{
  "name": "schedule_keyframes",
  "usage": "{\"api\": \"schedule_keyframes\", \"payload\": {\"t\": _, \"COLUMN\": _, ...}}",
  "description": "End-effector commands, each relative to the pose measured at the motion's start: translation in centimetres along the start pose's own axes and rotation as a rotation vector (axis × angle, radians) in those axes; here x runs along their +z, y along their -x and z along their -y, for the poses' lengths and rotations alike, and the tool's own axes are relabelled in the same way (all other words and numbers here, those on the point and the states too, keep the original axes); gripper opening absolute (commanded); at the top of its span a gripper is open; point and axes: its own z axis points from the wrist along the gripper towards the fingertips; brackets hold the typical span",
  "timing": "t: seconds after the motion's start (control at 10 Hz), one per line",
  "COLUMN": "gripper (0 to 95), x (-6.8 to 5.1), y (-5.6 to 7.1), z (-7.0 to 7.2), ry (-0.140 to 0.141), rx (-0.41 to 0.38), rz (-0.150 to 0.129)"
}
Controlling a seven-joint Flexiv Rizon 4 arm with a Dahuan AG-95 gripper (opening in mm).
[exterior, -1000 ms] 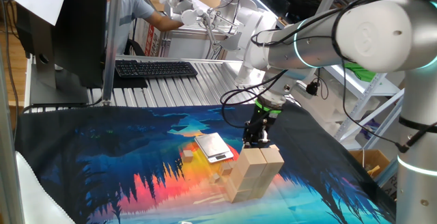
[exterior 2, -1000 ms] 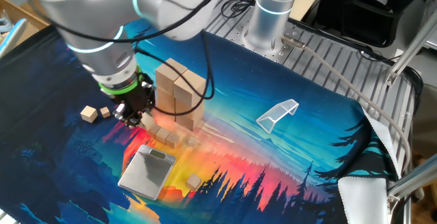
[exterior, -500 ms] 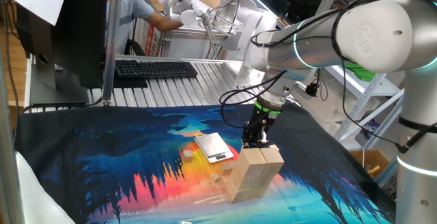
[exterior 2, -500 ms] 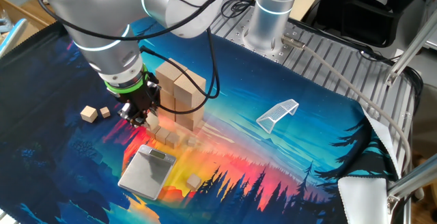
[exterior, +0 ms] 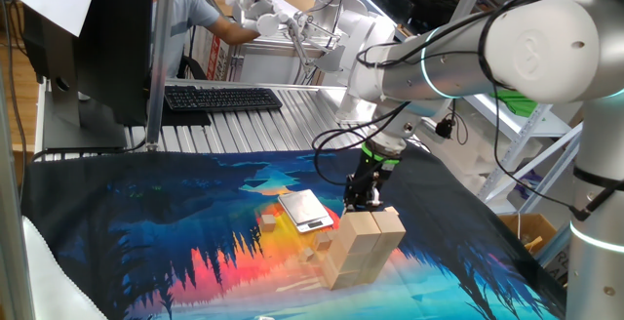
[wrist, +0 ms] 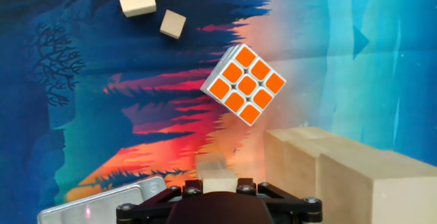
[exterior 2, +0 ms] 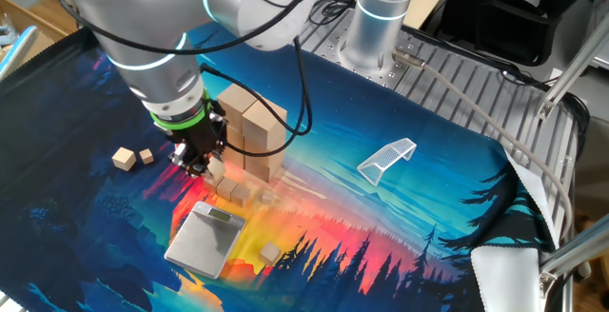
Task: Stack the blocks into a pyramid shape
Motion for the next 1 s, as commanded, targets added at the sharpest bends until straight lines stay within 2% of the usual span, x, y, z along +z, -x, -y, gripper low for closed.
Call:
{"api": "schedule_keyframes", "payload": {"t": 0.1, "gripper": 0.0, "x": 0.2, "y": 0.0, "z": -0.19, "ry": 0.005, "rx": -0.007, "rz": 0.004}}
{"api": "schedule_keyframes", "payload": {"t": 0.4, "gripper": 0.0, "x": 0.74, "y": -0.26, "z": -0.38, "ry": 0.013, "rx": -0.016, "rz": 0.012}}
{"api": "schedule_keyframes", "payload": {"t": 1.0, "gripper": 0.0, "x": 1.1, "y": -0.63, "z": -0.45, "ry": 0.019, "rx": -0.017, "rz": 0.009}}
